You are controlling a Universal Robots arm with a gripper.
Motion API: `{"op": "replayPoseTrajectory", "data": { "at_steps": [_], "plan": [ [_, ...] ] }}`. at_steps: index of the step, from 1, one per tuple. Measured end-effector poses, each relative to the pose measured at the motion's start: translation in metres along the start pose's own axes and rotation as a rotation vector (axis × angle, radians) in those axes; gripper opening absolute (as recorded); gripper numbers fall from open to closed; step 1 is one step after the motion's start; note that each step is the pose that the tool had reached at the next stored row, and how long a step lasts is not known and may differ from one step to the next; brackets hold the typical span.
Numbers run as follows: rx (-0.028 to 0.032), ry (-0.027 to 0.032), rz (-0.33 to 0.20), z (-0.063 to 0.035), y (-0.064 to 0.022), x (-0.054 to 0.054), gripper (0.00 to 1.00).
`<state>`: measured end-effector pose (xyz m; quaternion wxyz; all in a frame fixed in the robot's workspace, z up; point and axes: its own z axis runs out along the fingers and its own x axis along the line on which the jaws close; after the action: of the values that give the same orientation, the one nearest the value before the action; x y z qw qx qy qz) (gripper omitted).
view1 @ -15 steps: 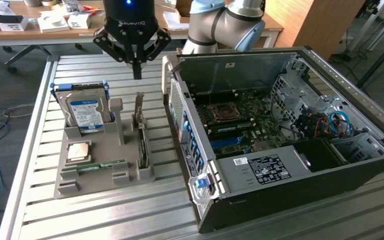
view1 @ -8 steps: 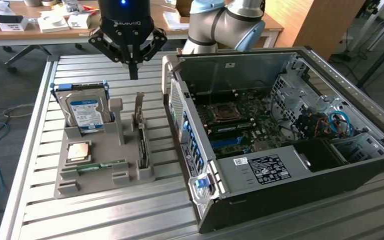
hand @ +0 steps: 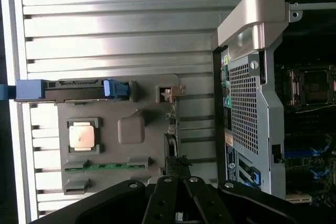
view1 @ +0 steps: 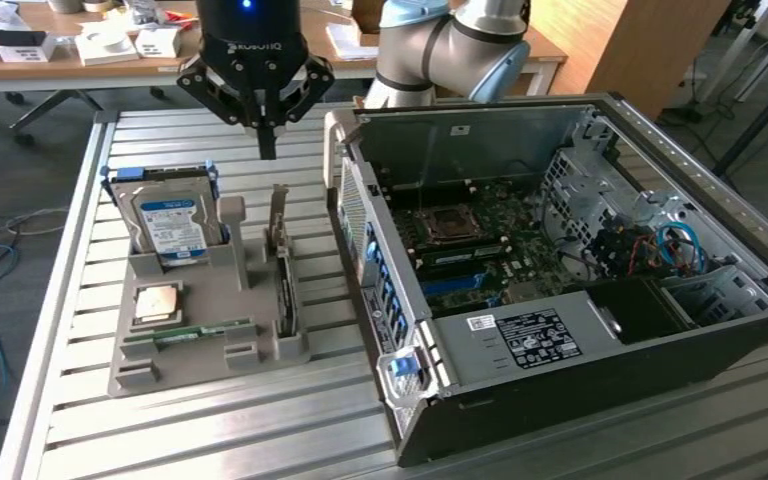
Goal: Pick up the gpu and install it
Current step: 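Reach for the gpu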
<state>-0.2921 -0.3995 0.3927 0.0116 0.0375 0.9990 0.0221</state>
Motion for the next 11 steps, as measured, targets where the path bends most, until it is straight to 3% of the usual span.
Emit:
{"op": "replayPoseTrajectory", "data": {
  "at_steps": [11],
  "plan": [
    [0.0001,0.0001,0.0,-0.0006,-0.0143,-0.001,0.11]
  ]
}}
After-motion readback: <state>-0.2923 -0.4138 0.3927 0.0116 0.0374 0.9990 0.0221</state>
